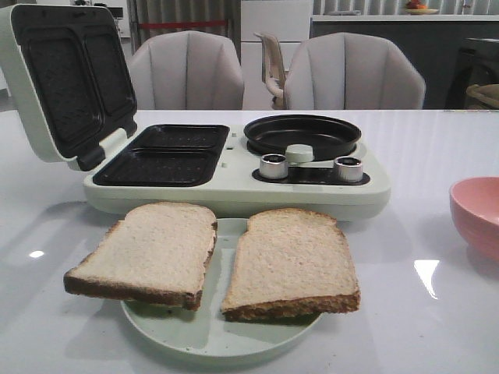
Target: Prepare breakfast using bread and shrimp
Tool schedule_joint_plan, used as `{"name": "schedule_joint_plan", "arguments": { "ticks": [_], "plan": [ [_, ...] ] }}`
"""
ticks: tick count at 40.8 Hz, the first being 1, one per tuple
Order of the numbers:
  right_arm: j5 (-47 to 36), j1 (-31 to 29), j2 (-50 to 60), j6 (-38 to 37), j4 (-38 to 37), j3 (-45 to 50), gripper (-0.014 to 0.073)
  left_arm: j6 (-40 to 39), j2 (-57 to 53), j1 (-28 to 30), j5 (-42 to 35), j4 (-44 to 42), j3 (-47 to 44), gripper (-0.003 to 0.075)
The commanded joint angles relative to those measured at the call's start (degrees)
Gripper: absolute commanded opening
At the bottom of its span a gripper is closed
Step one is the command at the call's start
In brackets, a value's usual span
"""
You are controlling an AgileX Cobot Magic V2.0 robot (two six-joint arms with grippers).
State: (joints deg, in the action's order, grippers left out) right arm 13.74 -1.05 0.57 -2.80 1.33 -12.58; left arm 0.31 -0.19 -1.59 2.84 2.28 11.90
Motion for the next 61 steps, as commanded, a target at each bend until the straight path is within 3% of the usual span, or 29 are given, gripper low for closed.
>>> {"name": "schedule_joint_plan", "arguments": {
  "ticks": [1, 13, 25, 34, 37, 39, 43, 46, 49, 51, 56, 61],
  "plan": [
    [0.19, -0.02, -1.25, 0.18, 0.28, -8.14, 0.0034, -0.31, 1.49, -0.1, 2.33, 0.4, 10.07, 0.0099],
    [13.48, -0.02, -16.13, 0.18, 0.28, -22.04, 0.0034, -0.31, 14.24, -0.1, 20.78, 0.4, 28.51, 0.0099],
    [16.62, -0.02, -28.27, 0.18, -1.33, -22.2, 0.0034, -0.31, 22.58, -0.1, 31.07, 0.62, 28.6, 0.0099],
    [19.46, -0.02, -35.5, 0.18, -1.33, -22.2, 0.0038, -0.31, 25.99, -0.1, 31.76, 0.62, 28.6, 0.0099],
    [19.78, -0.02, -37.27, 0.18, -1.33, -22.2, 0.008, -0.31, 26.97, -0.1, 31.96, -0.05, 28.6, 0.0099],
    [19.7, -0.02, -38.11, 0.18, -1.33, -22.2, 0.0157, -0.31, 27.42, -0.1, 31.99, -1.14, 28.6, 0.0104],
    [19.34, -0.02, -39.1, 0.18, -1.33, -22.2, 0.0336, -0.31, 28.24, -0.1, 32.13, -2.28, 28.6, 0.0178],
    [19.07, -0.02, -39.18, 0.18, -1.33, -22.2, 0.0439, -0.31, 28.77, -0.1, 32.13, -2.59, 28.6, 0.0327],
    [19.22, -0.02, -39.18, 0.18, -1.33, -22.2, 0.0476, -0.31, 29.31, -0.1, 32.13, -2.59, 28.5, 0.0503],
    [19.22, -0.02, -39.18, 0.18, -1.33, -22.2, 0.0476, -0.31, 29.93, -0.1, 32.13, -2.59, 28.5, 0.0578],
    [19.27, -0.02, -39.18, 0.18, -1.33, -22.2, 0.0476, 0.5, 32.0, -0.49, 32.13, -1.86, 28.5, 0.0585],
    [19.27, -0.02, -39.18, 0.18, -1.33, -22.2, 0.0476, 6.26, 35.16, -4.64, 31.32, -0.06, 28.5, 0.0557]
  ]
}}
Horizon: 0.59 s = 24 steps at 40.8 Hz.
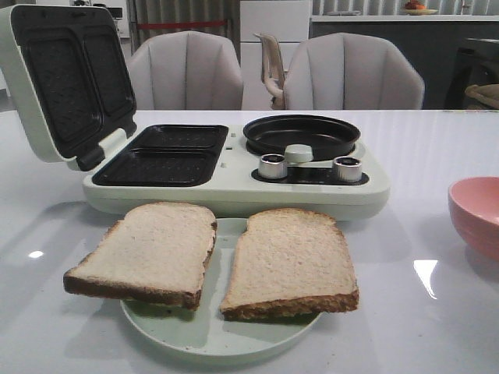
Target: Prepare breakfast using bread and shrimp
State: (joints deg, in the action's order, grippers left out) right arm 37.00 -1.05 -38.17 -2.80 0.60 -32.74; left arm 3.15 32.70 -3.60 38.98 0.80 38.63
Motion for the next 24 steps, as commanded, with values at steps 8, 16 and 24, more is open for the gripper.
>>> {"name": "schedule_joint_plan", "arguments": {
  "ticks": [8, 16, 24],
  "plan": [
    [-3.98, -0.02, -0.43, 0.18, -0.6, -2.04, 0.0476, 12.17, 8.26, -16.17, -4.97, -0.8, 1.77, 0.0506],
    [-3.98, -0.02, -0.43, 0.18, -0.6, -2.04, 0.0476, 19.5, 13.82, -31.8, -6.54, -11.32, -2.08, 0.0506],
    [-3.98, -0.02, -0.43, 0.18, -0.6, -2.04, 0.0476, 8.26, 21.08, -44.79, -12.64, -31.21, -8.36, 0.0506]
  ]
}}
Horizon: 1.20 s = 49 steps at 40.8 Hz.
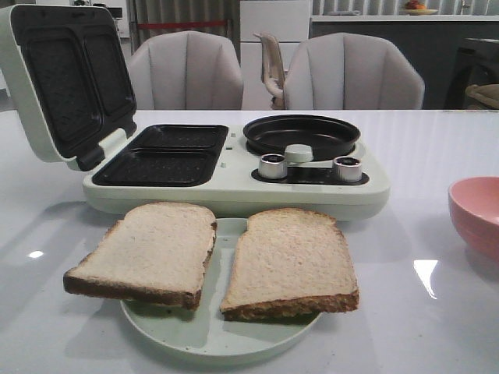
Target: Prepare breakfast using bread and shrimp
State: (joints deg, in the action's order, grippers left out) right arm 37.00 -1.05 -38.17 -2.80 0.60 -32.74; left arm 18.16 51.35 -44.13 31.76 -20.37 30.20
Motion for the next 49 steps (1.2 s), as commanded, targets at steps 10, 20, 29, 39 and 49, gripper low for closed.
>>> {"name": "schedule_joint_plan", "arguments": {
  "ticks": [10, 20, 29, 39, 49],
  "plan": [
    [-3.98, -0.02, -0.43, 0.18, -0.6, -2.04, 0.0476, -33.71, 16.33, -12.63, -3.74, -41.72, -0.05, 0.0506],
    [-3.98, -0.02, -0.43, 0.18, -0.6, -2.04, 0.0476, -50.92, 30.67, -12.23, -2.64, -60.15, 1.53, 0.0503],
    [-3.98, -0.02, -0.43, 0.18, -0.6, -2.04, 0.0476, -54.97, 39.45, -12.23, 2.41, -61.97, 5.49, 0.0411],
    [-3.98, -0.02, -0.43, 0.18, -0.6, -2.04, 0.0476, -54.97, 41.9, -12.23, 4.55, -62.15, 6.52, 0.026],
    [-3.98, -0.02, -0.43, 0.18, -0.6, -2.04, 0.0476, -54.97, 40.32, -13.42, 7.62, -58.1, 6.52, 0.0113]
  ]
}}
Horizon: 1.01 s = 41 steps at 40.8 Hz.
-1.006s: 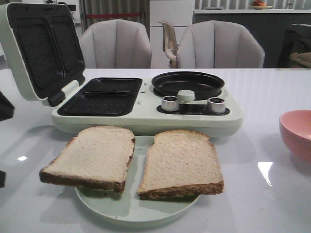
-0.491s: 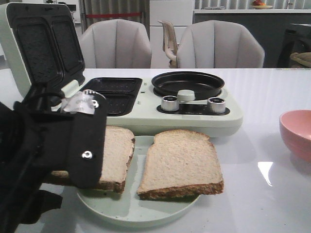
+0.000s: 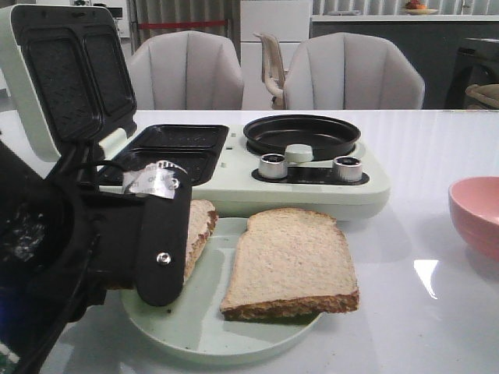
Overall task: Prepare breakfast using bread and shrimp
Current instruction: 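Grasp the bread slice nearer the appliance lid with the left gripper, then lower the held bread into the sandwich plate and release with left gripper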
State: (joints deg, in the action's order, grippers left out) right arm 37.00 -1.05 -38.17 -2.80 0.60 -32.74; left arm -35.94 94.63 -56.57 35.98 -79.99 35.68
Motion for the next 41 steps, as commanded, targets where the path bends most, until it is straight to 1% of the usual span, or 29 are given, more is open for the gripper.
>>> {"name": "schedule_joint_plan", "arguments": {
  "ticks": [1, 5, 9, 12, 16, 19, 23, 28, 36, 41],
  "plan": [
    [-3.98, -0.02, -0.43, 0.18, -0.6, -2.04, 0.0476, -0.87, -3.6, -1.34, 3.73, 2.18, 1.04, 0.01],
    [-3.98, -0.02, -0.43, 0.18, -0.6, -2.04, 0.0476, -0.77, -7.44, -3.14, 4.55, 3.2, 1.04, 0.0101],
    [-3.98, -0.02, -0.43, 0.18, -0.6, -2.04, 0.0476, -0.77, -11.98, -4.87, 6.95, 0.92, 1.04, 0.0101],
    [-3.98, -0.02, -0.43, 0.18, -0.6, -2.04, 0.0476, -0.77, -14.88, -5.15, 9.29, -2.78, 1.04, 0.0101],
    [-3.98, -0.02, -0.43, 0.18, -0.6, -2.04, 0.0476, -0.77, -17.32, -4.3, 11.74, -10.15, 1.04, 0.0101],
    [-3.98, -0.02, -0.43, 0.18, -0.6, -2.04, 0.0476, -0.77, -17.36, -2.36, 11.86, -13.97, 2.13, 0.0101],
    [-3.98, -0.02, -0.43, 0.18, -0.6, -2.04, 0.0476, -0.77, -15.62, 1.88, 9.89, -15.66, 5.22, 0.0101],
    [-3.98, -0.02, -0.43, 0.18, -0.6, -2.04, 0.0476, -0.77, -11.42, 7.65, 9.38, -17.97, 11.23, 0.0101],
    [-3.98, -0.02, -0.43, 0.18, -0.6, -2.04, 0.0476, -0.77, -2.89, 14.77, 5.88, -17.98, 22.62, 0.0101],
    [-3.98, -0.02, -0.43, 0.18, -0.6, -2.04, 0.0476, -0.77, 2.82, 18.12, 5.23, -17.98, 30.11, 0.0101]
  ]
}}
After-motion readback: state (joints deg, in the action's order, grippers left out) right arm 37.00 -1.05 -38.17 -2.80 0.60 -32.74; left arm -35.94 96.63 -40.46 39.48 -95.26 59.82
